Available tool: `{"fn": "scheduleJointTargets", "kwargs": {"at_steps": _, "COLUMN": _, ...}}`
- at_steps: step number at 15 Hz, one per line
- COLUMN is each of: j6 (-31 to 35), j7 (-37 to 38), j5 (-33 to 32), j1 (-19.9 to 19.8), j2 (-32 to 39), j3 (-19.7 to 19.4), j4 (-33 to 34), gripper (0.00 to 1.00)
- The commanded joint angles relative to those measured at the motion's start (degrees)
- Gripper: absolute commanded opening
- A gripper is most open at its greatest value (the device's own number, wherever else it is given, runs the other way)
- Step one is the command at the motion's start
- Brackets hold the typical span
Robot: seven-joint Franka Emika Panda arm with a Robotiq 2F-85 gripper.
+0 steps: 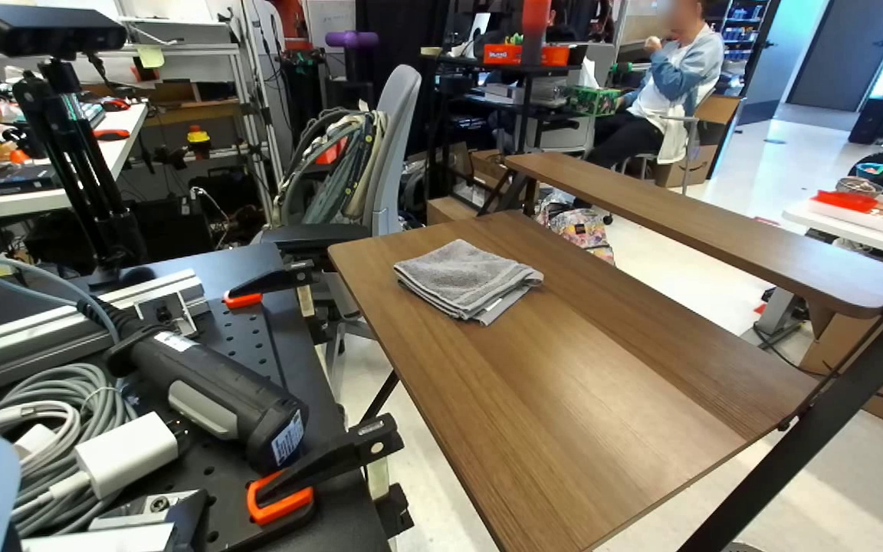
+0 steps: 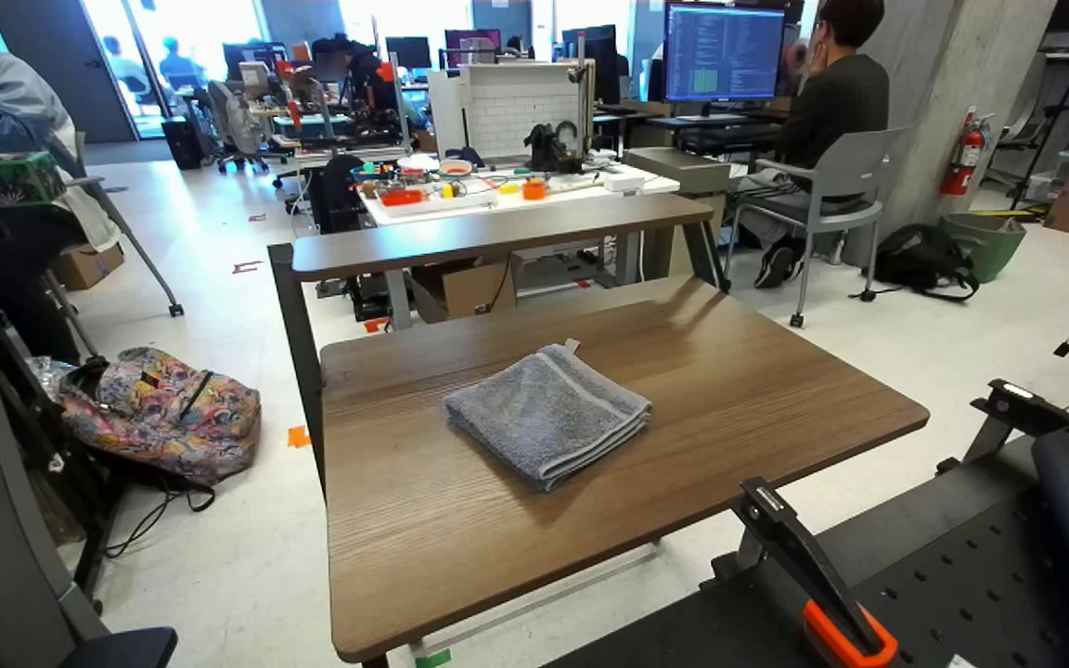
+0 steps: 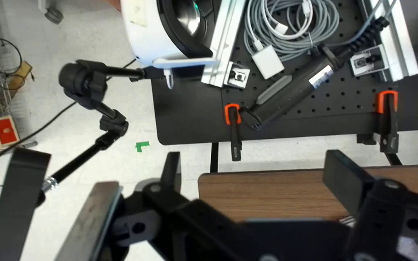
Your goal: Move the towel
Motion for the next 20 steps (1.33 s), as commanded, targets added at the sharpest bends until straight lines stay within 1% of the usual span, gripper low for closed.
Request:
{"fn": "scheduleJointTargets", "kwargs": {"at_steps": 1, "j6": 8.88, "j7": 7.14, "j5": 4.05, "j1": 3.95, "j2": 7.28, "j3": 5.42, "j4": -0.49, "gripper": 1.00}}
{"fn": "scheduleJointTargets", "kwargs": {"at_steps": 4, "j6": 18.52, "j7": 12.75, "j5": 8.95, "j1": 7.34, "j2": 16.58, "j3": 9.99, "j4": 1.53, "gripper": 1.00}}
{"fn": "scheduleJointTargets", "kwargs": {"at_steps": 7, "j6": 29.13, "j7": 18.81, "j5": 11.79, "j1": 9.13, "j2": 27.14, "j3": 13.59, "j4": 5.23, "gripper": 1.00}}
{"fn": "scheduleJointTargets", "kwargs": {"at_steps": 10, "j6": 40.29, "j7": 26.59, "j5": 10.22, "j1": 9.67, "j2": 37.78, "j3": 16.67, "j4": 9.71, "gripper": 1.00}}
{"fn": "scheduleJointTargets", "kwargs": {"at_steps": 12, "j6": 45.86, "j7": 32.38, "j5": 7.67, "j1": 10.15, "j2": 45.35, "j3": 17.41, "j4": 13.68, "gripper": 1.00}}
{"fn": "scheduleJointTargets", "kwargs": {"at_steps": 14, "j6": 48.70, "j7": 38.33, "j5": 3.23, "j1": 11.64, "j2": 52.76, "j3": 16.14, "j4": 18.44, "gripper": 1.00}}
{"fn": "scheduleJointTargets", "kwargs": {"at_steps": 17, "j6": 48.96, "j7": 46.85, "j5": -4.50, "j1": 16.55, "j2": 63.80, "j3": 10.88, "j4": 26.90, "gripper": 1.00}}
{"fn": "scheduleJointTargets", "kwargs": {"at_steps": 19, "j6": 48.66, "j7": 49.99, "j5": -6.77, "j1": 20.18, "j2": 70.77, "j3": 7.17, "j4": 32.62, "gripper": 1.00}}
{"fn": "scheduleJointTargets", "kwargs": {"at_steps": 20, "j6": 47.83, "j7": 50.36, "j5": -6.53, "j1": 21.60, "j2": 73.79, "j3": 5.86, "j4": 35.22, "gripper": 1.00}}
